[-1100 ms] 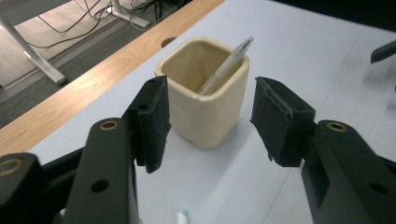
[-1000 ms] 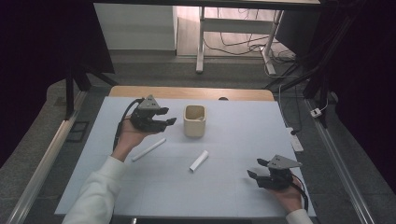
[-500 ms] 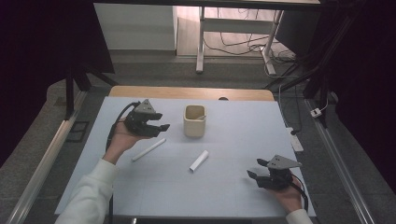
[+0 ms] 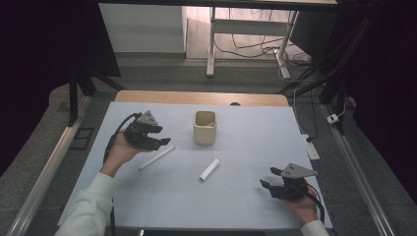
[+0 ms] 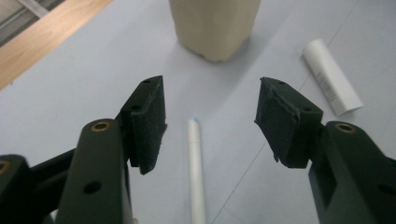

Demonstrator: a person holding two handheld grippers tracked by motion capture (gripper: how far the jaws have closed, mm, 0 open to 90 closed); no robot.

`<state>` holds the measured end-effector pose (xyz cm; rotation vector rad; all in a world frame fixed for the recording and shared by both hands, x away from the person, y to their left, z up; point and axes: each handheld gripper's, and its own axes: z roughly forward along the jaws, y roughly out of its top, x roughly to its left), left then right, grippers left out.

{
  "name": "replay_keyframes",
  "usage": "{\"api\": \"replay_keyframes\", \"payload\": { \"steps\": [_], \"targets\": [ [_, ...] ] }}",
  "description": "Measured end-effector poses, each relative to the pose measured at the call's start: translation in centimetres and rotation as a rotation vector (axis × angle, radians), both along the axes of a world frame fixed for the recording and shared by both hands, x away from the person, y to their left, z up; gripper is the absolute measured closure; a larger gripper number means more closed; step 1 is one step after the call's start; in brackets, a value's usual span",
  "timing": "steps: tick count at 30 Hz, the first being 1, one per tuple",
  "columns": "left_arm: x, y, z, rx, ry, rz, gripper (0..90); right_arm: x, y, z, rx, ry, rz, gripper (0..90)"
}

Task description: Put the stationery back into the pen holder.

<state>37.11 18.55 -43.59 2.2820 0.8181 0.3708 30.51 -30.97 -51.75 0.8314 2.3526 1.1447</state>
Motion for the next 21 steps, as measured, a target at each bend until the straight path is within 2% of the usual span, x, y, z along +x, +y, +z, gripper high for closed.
{"api": "replay_keyframes", "payload": {
  "steps": [8,21],
  "targets": [
    [0.3,-0.2,-0.8,0.053,0.038,0.002,39.6,0.0,0.0,0.0,-0.001,0.001,0.000,35.4],
    [2.0,-1.2,-2.7,0.123,0.108,0.016,33.3,0.0,0.0,0.0,-0.003,0.002,0.002,35.4]
  ]
}}
